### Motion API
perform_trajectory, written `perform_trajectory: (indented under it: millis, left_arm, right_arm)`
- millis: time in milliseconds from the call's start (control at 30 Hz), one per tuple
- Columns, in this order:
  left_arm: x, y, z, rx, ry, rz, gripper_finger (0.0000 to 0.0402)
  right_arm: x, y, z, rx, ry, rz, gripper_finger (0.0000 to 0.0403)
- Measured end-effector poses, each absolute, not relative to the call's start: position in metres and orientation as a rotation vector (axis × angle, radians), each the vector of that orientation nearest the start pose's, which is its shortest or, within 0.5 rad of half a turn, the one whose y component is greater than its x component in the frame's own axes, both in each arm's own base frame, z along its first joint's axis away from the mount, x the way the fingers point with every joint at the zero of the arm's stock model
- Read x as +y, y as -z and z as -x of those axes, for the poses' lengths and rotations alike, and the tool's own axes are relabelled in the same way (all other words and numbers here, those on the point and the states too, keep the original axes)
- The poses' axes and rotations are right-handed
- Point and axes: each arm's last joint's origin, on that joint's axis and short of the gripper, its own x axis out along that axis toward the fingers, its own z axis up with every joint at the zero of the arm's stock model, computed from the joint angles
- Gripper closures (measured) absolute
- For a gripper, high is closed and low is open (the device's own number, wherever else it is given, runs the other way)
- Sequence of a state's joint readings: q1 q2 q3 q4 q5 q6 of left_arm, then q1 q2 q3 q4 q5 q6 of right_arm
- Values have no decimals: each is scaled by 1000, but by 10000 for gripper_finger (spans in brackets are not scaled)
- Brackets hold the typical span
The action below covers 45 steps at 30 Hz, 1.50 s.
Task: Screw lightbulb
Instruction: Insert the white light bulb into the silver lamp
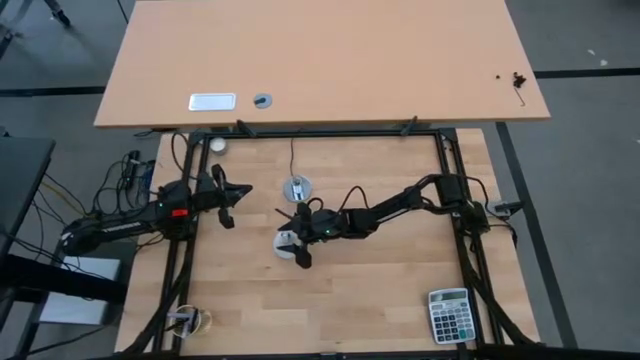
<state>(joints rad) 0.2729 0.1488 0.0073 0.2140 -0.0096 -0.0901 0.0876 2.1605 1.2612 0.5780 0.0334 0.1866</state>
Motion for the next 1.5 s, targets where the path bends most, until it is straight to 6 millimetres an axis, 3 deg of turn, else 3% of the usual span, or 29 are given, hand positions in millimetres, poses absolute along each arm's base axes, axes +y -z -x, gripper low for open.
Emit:
perform_trajectory:
  millis: [367,667,833,1067,1167,1333,1500]
  left_arm:
    - [29,-172,-104,-57,-281,84,396]
    - [30,-172,-104,-62,-280,95,396]
    - [29,-175,-104,-87,-279,98,396]
    - [30,-185,-103,-197,-289,84,396]
    - [30,-186,-103,-206,-288,83,396]
    - [29,-185,-103,-189,-271,85,396]
    - [28,-182,-105,-163,-196,128,396]
  right_arm:
    - [36,-145,-458,304,-21,-162,259]
    - [37,-155,-460,252,-32,-166,252]
    - [36,-196,-455,151,-45,-128,247]
    - [34,-283,-428,-71,-49,-3,318]
    - [33,-310,-413,-99,-43,51,349]
    - [31,-320,-398,21,-22,79,374]
    - [30,-309,-397,146,-15,49,372]
